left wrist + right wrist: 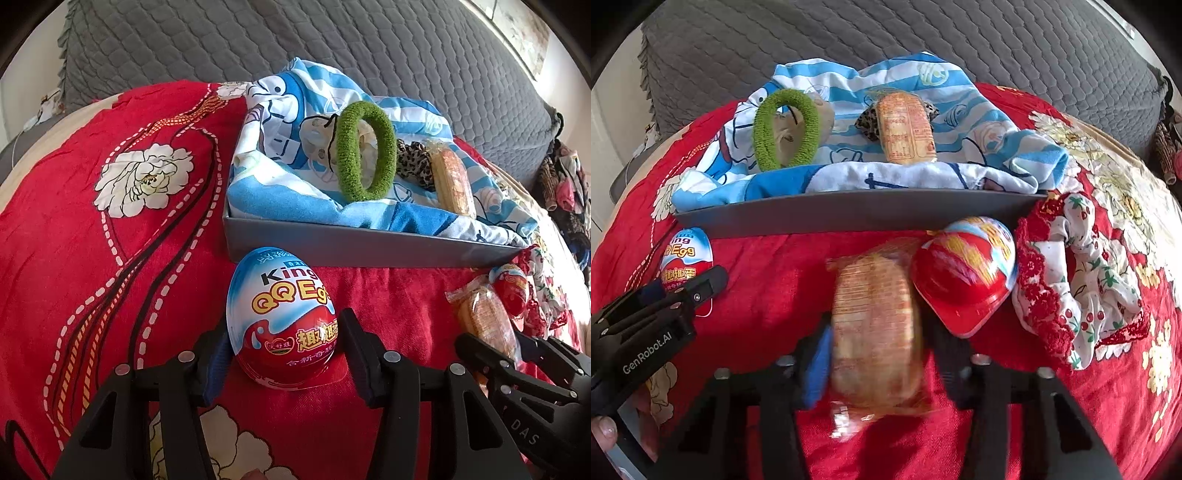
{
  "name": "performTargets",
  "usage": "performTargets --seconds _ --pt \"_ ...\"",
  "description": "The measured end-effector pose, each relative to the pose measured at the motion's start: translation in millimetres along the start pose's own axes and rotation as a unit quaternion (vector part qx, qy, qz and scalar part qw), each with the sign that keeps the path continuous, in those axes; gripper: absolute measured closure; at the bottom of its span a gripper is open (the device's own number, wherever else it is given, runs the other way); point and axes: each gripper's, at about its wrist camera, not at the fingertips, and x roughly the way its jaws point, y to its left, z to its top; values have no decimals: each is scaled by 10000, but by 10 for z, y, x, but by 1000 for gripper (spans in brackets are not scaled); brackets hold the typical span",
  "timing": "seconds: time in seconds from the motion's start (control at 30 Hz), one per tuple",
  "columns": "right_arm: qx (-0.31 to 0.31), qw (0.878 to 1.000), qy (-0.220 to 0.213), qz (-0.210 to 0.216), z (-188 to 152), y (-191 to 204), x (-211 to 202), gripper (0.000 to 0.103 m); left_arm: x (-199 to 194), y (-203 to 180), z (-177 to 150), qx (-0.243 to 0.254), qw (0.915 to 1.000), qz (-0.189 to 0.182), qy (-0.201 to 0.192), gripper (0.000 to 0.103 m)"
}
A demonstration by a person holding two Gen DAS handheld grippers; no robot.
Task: Organize objects
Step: 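Grasp the red egg with the left tool while the right tool grasps the bread package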
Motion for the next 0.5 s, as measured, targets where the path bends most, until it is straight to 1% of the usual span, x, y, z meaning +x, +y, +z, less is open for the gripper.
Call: performTargets --seconds 0.3,0.5 --pt "138 9998 -9 150 -7 -30 -62 59 -25 -30 -12 22 10000 -59 -6 49" --pt "148 9994 -91 289 -16 -7 -174 59 -74 -77 -21 116 9999 -115 -31 50"
